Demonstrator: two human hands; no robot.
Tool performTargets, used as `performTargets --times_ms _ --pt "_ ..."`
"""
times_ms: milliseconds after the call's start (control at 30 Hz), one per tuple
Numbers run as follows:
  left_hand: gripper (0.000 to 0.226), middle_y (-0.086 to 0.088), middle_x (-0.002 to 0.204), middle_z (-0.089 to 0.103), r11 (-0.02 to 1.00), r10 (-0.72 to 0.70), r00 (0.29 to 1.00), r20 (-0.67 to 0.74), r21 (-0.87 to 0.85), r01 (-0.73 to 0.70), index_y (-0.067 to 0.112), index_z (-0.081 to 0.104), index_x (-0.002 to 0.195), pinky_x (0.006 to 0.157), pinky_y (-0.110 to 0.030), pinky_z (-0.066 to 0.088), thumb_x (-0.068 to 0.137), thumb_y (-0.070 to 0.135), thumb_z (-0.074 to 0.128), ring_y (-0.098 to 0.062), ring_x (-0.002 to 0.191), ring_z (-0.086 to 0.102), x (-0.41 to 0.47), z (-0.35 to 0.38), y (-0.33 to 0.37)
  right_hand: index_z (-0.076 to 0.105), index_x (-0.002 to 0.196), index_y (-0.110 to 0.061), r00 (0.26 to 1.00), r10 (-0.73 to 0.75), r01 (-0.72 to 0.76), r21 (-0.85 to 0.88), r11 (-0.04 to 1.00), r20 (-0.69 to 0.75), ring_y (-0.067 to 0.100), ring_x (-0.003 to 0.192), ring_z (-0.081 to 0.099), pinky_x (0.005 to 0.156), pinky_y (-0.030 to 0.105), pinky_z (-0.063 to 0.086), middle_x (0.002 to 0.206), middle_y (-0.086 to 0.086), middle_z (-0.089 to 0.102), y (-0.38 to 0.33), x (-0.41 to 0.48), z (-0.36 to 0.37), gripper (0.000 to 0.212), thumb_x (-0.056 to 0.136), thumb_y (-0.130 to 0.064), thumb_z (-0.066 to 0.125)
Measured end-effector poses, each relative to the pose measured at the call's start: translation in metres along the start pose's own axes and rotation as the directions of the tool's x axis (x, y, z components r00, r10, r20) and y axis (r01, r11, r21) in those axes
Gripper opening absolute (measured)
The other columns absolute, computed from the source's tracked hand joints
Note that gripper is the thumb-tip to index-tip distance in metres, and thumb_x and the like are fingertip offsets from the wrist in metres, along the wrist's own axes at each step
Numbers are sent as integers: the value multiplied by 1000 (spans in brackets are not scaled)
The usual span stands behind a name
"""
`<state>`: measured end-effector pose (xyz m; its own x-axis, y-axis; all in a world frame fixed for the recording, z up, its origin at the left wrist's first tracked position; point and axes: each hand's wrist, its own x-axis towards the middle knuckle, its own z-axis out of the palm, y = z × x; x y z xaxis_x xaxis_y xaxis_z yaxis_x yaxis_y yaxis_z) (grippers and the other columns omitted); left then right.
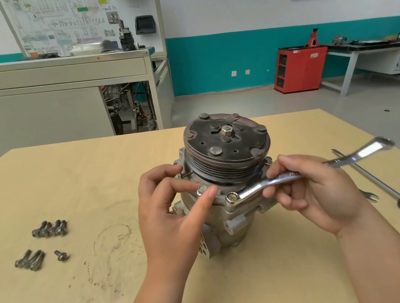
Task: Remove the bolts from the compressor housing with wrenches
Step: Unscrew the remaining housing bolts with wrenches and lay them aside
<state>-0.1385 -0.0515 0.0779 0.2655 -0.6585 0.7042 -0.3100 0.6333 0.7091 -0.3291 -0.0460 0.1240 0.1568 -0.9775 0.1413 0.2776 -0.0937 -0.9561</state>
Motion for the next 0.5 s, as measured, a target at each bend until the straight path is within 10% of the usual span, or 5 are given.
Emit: performTargets --times_ms 233,500 --pt "21 13 98 57 1000 10 1000 23 1 -10 33 57 71 78 -4 34 64 45 72 6 93 54 2 -1 0 67 55 -17 991 -91 118 319 940 -98 7 38 46 38 12 27 50 5 59 4 -26 -1 24 54 -41 71" --pt "15 21 77 59 994 104 977 184 -46 -97 33 64 94 63 -14 36 82 30 57 -2 67 47 -1 -10 -2 73 72 -25 912 -300 319 23 947 -280 7 45 57 36 7 25 72 10 72 32 -58 39 50 54 -71 70"
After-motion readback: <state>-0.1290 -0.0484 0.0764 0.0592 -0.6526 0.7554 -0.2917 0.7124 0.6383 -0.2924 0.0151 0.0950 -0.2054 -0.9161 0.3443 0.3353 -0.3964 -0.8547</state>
